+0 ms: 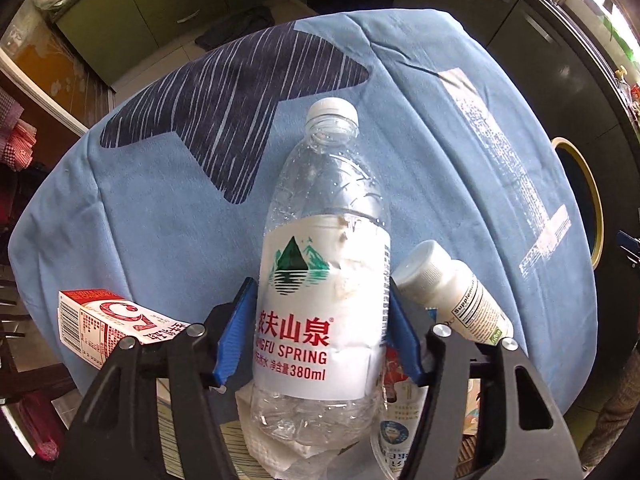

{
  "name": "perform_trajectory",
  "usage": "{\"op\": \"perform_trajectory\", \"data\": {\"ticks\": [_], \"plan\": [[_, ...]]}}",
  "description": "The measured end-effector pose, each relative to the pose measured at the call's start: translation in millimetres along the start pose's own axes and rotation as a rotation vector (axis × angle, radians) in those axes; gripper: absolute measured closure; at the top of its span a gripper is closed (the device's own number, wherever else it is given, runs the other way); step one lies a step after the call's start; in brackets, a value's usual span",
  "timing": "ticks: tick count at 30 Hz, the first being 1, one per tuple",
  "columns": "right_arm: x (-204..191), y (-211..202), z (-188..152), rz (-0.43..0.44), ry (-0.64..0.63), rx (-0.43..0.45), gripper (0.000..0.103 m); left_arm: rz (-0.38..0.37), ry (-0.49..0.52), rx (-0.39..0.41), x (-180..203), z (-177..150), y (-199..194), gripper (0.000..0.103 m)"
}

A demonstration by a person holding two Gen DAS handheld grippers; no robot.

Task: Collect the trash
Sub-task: 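Grasp the clear water bottle with the left gripper and carry it over the bin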

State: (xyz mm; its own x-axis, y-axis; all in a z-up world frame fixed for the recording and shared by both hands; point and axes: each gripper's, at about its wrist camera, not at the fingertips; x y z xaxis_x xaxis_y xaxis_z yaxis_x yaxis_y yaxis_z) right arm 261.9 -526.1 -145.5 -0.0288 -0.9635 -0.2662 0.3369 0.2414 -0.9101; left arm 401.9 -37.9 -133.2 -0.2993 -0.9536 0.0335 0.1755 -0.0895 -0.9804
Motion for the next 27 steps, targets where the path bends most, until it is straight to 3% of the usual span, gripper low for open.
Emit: {"op": "perform_trajectory", "data": {"ticks": [16, 20, 27], "plan": [[-6, -6, -6, 0.009, -0.018, 0.003, 0.026, -0.009, 0.018, 0.139, 9, -6, -63, 0.045], [-3, -22, -11, 0.018, -0.011, 0.04, 0.026, -0.049, 0.089, 0.17, 50, -10, -83, 0.045], [20, -70, -37, 0.001, 0.019, 0.152, 0.022, -0.2, 0.308, 0.167, 176, -14, -96, 0.044]]}}
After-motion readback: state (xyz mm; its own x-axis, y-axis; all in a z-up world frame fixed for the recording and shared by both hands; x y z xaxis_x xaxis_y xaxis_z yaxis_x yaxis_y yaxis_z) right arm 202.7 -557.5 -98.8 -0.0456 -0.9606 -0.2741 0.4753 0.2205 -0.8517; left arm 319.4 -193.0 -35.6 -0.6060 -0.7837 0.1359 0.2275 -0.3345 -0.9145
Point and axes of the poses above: each gripper's, at about its wrist camera, not at the fingertips, and y roughly the way its jaws point, x to its right, z to its top, and after that the axes turned 1 degree about -z, right-handed
